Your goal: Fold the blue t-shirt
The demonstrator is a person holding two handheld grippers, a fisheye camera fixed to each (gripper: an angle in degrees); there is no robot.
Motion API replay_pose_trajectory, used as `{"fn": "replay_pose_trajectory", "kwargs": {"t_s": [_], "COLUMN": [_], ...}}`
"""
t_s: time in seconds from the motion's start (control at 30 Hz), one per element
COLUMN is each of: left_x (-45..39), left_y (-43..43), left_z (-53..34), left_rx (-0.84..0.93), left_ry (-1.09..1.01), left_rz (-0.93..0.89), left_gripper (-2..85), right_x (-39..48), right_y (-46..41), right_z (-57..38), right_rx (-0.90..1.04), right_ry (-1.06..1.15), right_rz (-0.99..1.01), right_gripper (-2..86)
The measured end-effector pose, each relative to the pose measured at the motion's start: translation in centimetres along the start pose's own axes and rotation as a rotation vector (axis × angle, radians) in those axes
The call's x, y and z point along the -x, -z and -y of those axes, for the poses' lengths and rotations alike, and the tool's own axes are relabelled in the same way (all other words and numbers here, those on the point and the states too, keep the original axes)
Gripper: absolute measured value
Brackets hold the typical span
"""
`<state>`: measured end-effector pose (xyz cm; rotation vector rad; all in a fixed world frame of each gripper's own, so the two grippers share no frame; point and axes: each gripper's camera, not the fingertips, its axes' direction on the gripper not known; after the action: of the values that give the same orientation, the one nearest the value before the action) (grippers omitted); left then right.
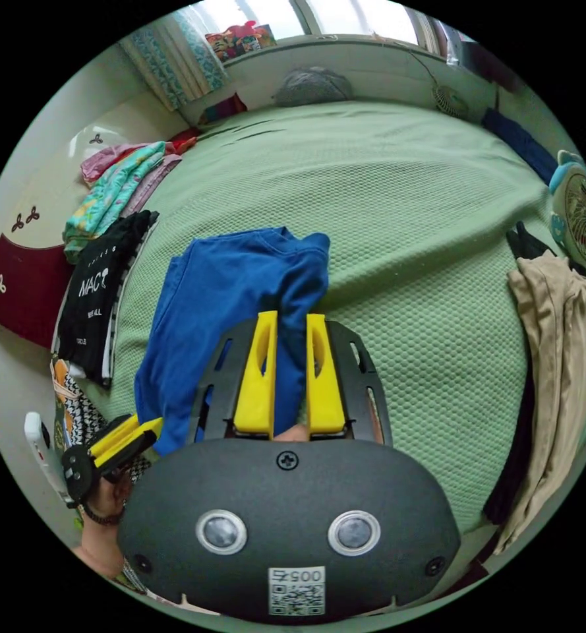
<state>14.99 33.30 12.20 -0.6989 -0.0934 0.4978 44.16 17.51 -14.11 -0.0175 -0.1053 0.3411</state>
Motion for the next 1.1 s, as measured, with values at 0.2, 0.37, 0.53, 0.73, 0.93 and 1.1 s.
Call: {"fn": "replay_pose_trajectory", "kwargs": {"t_s": [0.2,0.37,0.53,0.73,0.93,1.1], "left_x": [-2.5,-6.0,-10.7,-16.4,-24.8,-32.3], "left_y": [0.8,2.6,4.3,6.1,8.4,8.4], "left_z": [-0.6,-1.8,-3.3,-4.2,-3.9,-2.6], "left_rx": [-0.017,-0.061,-0.114,-0.181,-0.295,-0.355], "left_ry": [-0.022,-0.054,-0.106,-0.149,-0.26,-0.308], "left_rz": [0.004,-0.029,-0.048,-0.121,-0.228,-0.346], "left_gripper": [4.1,3.9,3.9,3.9,4.0,3.9], "right_x": [1.1,3.0,2.4,0.5,-3.9,-9.5], "right_y": [4.2,8.6,12.3,18.0,26.2,32.0], "right_z": [-1.2,-2.8,-4.2,-5.1,-4.0,-1.4], "right_rx": [-0.082,-0.119,-0.151,-0.207,-0.304,-0.322], "right_ry": [0.07,0.168,0.161,0.162,0.163,0.144], "right_rz": [-0.025,-0.113,-0.142,-0.207,-0.316,-0.377], "right_gripper": [0.1,-0.7,-0.7,-0.7,-0.7,-0.6]}}
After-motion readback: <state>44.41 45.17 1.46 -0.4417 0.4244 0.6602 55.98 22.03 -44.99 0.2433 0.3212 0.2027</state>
